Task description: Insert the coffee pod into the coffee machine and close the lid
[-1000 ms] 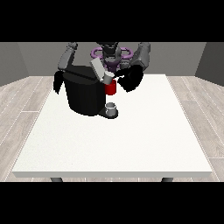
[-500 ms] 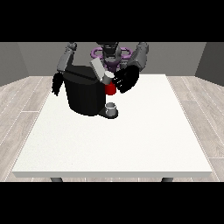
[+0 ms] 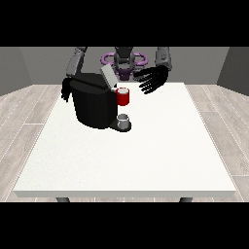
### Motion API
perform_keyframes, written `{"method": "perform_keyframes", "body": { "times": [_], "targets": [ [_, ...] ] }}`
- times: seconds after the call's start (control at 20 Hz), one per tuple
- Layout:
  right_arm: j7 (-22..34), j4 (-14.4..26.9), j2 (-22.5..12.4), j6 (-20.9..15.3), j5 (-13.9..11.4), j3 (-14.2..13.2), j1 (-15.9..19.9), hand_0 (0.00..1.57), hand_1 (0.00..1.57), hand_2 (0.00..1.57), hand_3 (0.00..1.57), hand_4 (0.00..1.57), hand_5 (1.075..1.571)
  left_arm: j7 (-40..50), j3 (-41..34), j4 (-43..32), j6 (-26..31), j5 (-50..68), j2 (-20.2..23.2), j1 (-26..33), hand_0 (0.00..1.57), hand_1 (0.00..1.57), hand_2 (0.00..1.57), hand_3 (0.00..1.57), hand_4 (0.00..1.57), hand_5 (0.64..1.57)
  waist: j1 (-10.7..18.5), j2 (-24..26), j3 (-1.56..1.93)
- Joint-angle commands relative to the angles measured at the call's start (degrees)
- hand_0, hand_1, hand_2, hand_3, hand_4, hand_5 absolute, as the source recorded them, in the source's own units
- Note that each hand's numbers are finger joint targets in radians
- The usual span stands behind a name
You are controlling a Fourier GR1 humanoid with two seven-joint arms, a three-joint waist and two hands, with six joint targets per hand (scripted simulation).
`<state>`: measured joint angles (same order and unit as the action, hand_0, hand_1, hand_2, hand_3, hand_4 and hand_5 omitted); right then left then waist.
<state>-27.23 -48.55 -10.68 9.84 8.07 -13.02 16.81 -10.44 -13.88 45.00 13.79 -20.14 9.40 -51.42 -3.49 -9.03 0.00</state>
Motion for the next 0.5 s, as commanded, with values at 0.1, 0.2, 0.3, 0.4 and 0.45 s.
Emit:
{"method": "perform_keyframes", "body": {
  "times": [0.1, 0.2, 0.3, 0.4, 0.45],
  "targets": [
    [-0.8, -0.3, 1.7, -0.1, -0.8, 1.1, -9.6, 0.00, 0.00, 0.00, 0.00, 0.21, 1.571, -8.2, -1.7, 0.4, 4.7, 6.5, -5.8, 16.2, 0.00, 0.00, 0.00, 0.00, 0.14, 1.571, 5.0, 12.7, -0.09],
    [-1.4, -3.6, 4.3, -0.3, -2.0, 3.7, -12.4, 0.00, 0.00, 0.00, 0.00, 0.08, 1.571, -10.2, -3.1, -0.6, 4.6, 7.0, -3.8, 20.8, 0.00, 0.00, 0.00, 0.00, 0.23, 1.571, 2.6, 14.6, -0.09],
    [-0.3, -5.6, 4.8, -1.9, -4.9, 6.6, -12.3, 0.00, 0.00, 0.00, 0.00, 0.00, 1.571, -11.4, -1.8, -0.4, 6.1, 7.1, -5.4, 24.5, 0.00, 0.00, 0.00, 0.00, 0.35, 1.571, 4.1, 17.6, -0.08],
    [1.2, -8.9, 7.7, -1.4, -5.7, 9.8, -16.0, 0.00, 0.00, 0.00, 0.00, 0.09, 1.571, -12.7, -1.3, -1.2, 6.7, 6.5, -5.2, 30.6, 0.00, 0.00, 0.00, 0.00, 0.24, 1.571, 2.4, 21.8, -0.09],
    [3.3, -11.4, 7.0, -2.1, -7.3, 11.4, -15.8, 0.00, 0.00, 0.00, 0.00, 0.00, 1.571, -13.2, -2.5, -1.6, 6.7, 6.8, -2.9, 32.2, 0.00, 0.00, 0.00, 0.00, 0.30, 1.571, 2.0, 23.5, -0.12]
  ]
}}
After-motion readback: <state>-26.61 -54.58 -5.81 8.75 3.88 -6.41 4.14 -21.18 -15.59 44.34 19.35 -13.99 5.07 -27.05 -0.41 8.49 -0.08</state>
